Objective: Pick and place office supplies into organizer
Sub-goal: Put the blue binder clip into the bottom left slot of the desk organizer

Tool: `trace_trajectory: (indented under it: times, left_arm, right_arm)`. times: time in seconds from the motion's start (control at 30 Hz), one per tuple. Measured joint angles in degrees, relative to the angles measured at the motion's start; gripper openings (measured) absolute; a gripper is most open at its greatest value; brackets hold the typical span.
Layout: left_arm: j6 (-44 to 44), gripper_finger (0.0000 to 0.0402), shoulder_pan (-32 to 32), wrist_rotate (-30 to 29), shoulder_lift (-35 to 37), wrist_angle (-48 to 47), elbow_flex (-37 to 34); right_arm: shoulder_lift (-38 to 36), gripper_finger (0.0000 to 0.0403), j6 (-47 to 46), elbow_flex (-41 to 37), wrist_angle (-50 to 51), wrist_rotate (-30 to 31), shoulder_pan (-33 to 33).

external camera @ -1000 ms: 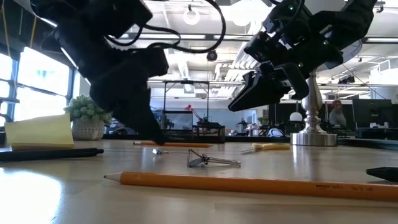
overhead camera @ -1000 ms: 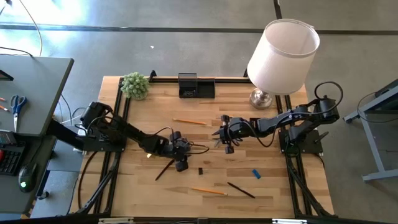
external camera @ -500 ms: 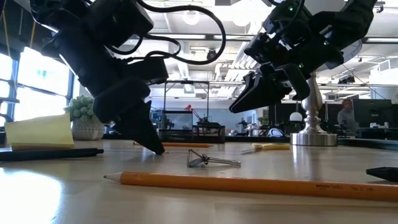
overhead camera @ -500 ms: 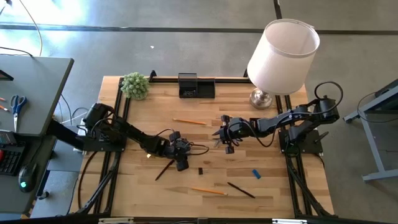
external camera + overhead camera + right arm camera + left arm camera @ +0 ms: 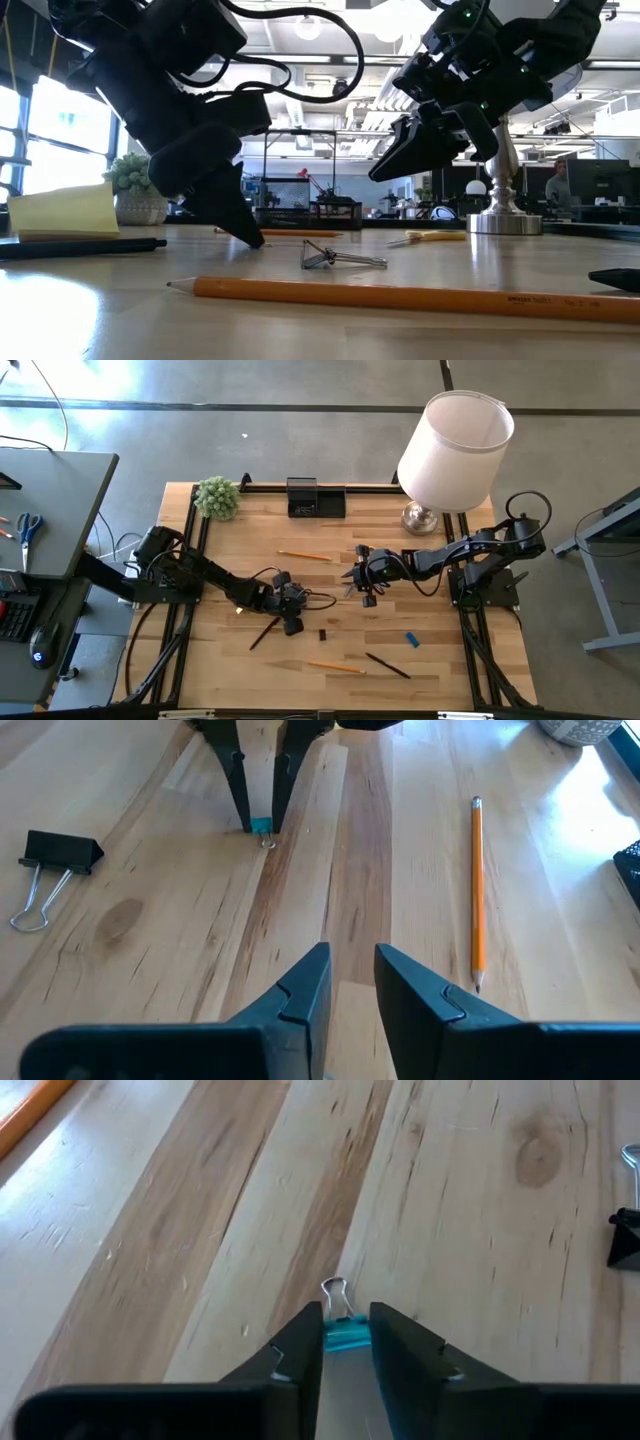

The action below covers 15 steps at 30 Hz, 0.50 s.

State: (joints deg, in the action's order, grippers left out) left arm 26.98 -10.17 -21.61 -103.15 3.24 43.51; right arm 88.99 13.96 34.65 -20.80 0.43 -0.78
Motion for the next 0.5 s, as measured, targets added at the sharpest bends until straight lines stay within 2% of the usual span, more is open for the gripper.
trace_trajectory:
  times: [0.2, 0.37, 0.5]
  left_arm:
    - [-2.1, 0.0038, 0.0, 0.0, 0.0, -0.2, 0.0]
    - [-4.6, 0.0047, 0.0, -0.6, -0.1, -1.2, 0.9]
    - [-8.4, 0.0055, 0.0, -4.4, -0.4, -5.1, 3.3]
  right_arm:
    - [0.0, 0.0073, 0.0, 0.0, 0.0, 0.0, 0.0]
    - [0.0, 0.0073, 0.0, 0.0, 0.0, 0.0, 0.0]
    - [0.0, 0.0073, 0.0, 0.0, 0.0, 0.0, 0.0]
